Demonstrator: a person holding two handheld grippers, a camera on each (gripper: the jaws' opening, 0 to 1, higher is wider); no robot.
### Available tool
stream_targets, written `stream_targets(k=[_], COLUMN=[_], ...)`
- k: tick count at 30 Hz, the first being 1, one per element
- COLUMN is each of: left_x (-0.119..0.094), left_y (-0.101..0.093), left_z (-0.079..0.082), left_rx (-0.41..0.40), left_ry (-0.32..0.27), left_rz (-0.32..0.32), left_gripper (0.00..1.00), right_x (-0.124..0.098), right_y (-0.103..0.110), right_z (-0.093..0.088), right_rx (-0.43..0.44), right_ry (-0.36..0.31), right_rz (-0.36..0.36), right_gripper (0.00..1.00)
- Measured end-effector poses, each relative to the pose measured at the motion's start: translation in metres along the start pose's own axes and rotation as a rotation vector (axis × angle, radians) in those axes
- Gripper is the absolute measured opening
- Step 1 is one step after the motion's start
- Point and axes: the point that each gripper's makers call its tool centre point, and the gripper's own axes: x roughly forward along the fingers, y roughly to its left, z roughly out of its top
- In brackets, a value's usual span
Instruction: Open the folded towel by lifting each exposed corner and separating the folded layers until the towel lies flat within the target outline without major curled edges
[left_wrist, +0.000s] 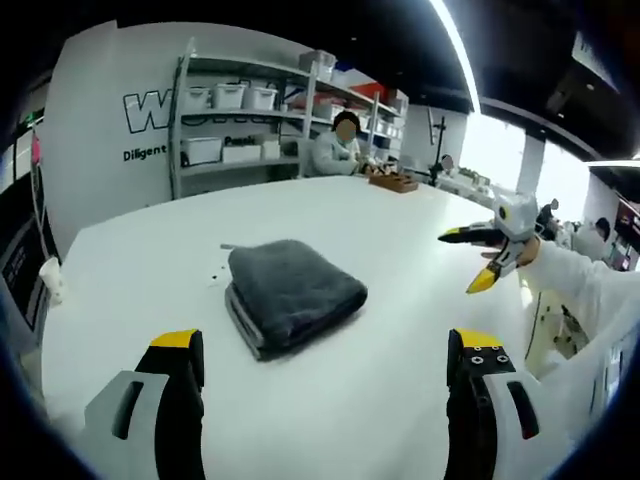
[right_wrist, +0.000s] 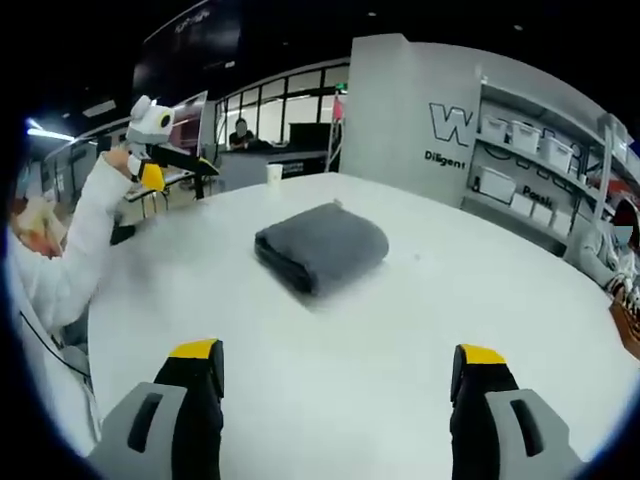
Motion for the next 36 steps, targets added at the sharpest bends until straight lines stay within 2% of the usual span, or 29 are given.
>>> stream_targets(k=[3, 7, 11, 13, 15, 19, 22, 29, 33, 36], left_x=[-0.003, -0.005, -0.006, -0.004, -0.007, -0.009, -0.011, -0.016, -0.020, -0.024], left_y=[0.000, 0.009, 0.014, 0.016, 0.019, 0.019, 0.020, 0.028, 0.029, 0.033], left_z=[-0.001, 0.008, 0.014, 0.013, 0.015, 0.013, 0.010, 0.009, 0.010, 0.012], left_rx=[0.015, 0.042, 0.046, 0.038, 0.038, 0.042, 0.039, 0.046, 0.042, 0.033], left_ry=[0.025, 0.034, -0.004, 0.017, 0.004, 0.007, 0.015, 0.026, 0.016, 0.003], left_rz=[-0.007, 0.001, -0.022, -0.030, -0.037, -0.055, -0.062, -0.039, -0.043, -0.043], left_gripper=[1.00, 1.00, 1.00, 1.00, 1.00, 1.00, 1.00, 1.00, 1.00, 1.00], right_x=[0.008, 0.026, 0.047, 0.057, 0.064, 0.082, 0.104, 0.152, 0.179, 0.188], right_y=[0.007, 0.016, 0.030, 0.038, 0.047, 0.061, 0.078, 0.111, 0.118, 0.119], right_z=[0.006, 0.021, 0.034, 0.041, 0.047, 0.061, 0.071, 0.083, 0.091, 0.096], right_rx=[-0.014, -0.044, -0.072, -0.092, -0.113, -0.188, -0.277, -0.340, -0.459, -0.516], right_ry=[0.002, -0.004, 0.003, 0.003, -0.004, -0.029, -0.045, -0.057, -0.078, -0.099], right_rz=[0.009, 0.028, 0.059, 0.075, 0.086, 0.092, 0.102, 0.144, 0.108, 0.085], right_gripper=[0.94, 0.94, 0.94, 0.94, 0.94, 0.94, 0.92, 0.83, 0.74, 0.62])
